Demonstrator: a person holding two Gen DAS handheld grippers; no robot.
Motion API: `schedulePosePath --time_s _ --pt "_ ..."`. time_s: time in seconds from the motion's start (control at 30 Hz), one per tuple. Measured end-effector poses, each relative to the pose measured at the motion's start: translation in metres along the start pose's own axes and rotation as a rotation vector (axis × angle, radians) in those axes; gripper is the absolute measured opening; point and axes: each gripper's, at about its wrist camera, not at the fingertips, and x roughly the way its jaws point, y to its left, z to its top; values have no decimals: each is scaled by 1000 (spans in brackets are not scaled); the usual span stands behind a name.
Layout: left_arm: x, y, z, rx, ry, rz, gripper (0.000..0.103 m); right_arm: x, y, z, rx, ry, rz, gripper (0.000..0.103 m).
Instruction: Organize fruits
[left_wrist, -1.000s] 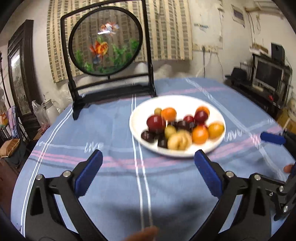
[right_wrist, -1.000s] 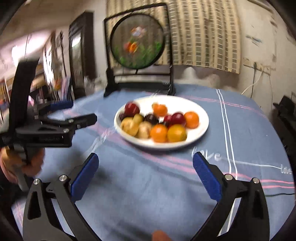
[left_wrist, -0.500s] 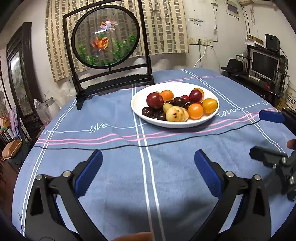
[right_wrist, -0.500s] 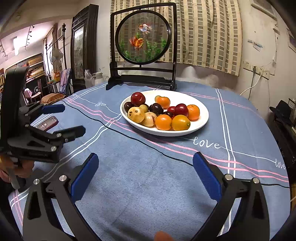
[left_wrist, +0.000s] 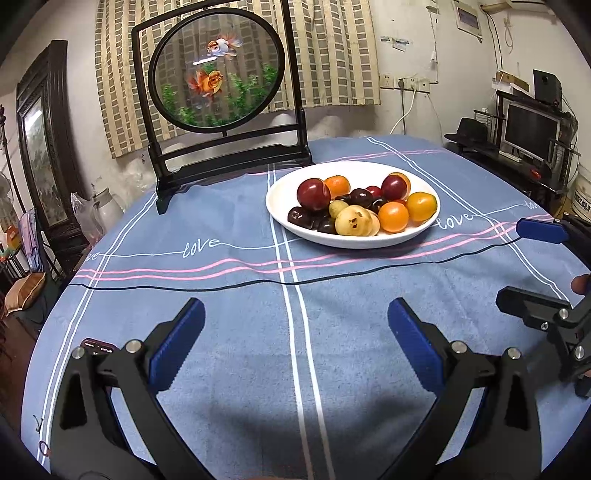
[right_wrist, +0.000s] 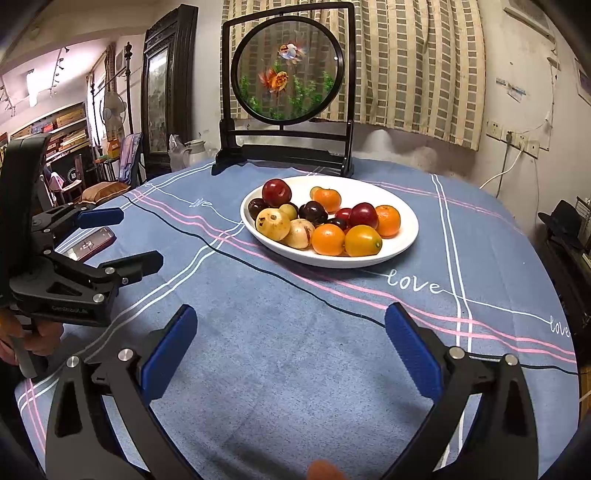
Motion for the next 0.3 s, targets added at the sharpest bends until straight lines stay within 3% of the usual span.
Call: schedulePosePath --time_s 0.3 --pt "2 1 -1 1 10 17 101 3 1 -1 -2 12 0 102"
